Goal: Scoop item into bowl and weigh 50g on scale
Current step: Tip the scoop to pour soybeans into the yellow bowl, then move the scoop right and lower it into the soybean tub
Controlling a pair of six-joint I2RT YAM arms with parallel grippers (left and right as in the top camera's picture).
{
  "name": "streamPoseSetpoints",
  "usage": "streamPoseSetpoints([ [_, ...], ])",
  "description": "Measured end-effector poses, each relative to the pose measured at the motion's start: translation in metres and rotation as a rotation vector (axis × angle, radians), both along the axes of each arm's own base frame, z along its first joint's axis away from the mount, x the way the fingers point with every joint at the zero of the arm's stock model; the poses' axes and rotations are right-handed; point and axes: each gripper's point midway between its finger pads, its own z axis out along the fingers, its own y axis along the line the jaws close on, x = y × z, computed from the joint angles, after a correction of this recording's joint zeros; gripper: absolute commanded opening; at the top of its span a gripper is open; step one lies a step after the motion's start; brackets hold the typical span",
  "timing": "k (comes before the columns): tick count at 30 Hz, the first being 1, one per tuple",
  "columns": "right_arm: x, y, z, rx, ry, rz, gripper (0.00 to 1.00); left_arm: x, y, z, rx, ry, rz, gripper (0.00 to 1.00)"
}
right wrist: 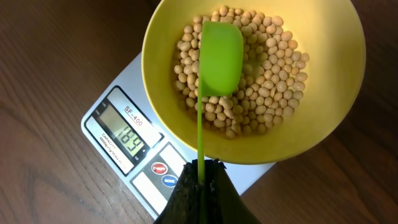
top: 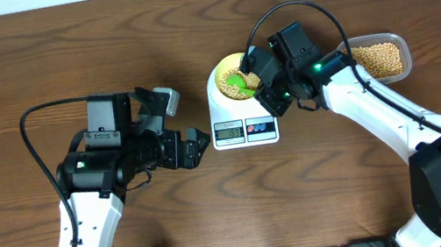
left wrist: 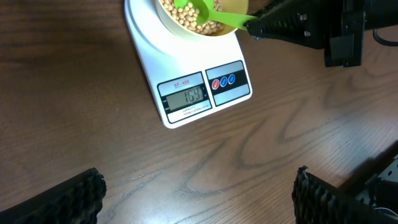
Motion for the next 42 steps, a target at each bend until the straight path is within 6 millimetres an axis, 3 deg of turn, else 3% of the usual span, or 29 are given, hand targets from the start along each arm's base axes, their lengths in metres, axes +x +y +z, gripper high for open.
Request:
streamPoseSetpoints([
  [11,0.007,0.002,0.006,0.071,0.027,-0.076,0.01,0.0,0.0,0.0,0.0,0.0,0.0,0.98],
  [23,0.013,-0.01,0.016,0.225,0.131,-0.154,0.01,0.0,0.0,0.0,0.0,0.0,0.0,0.98],
  [42,0.018,-0.018,0.033,0.389,0.202,-0.173,0.01,0.0,0.0,0.0,0.0,0.0,0.0,0.98],
])
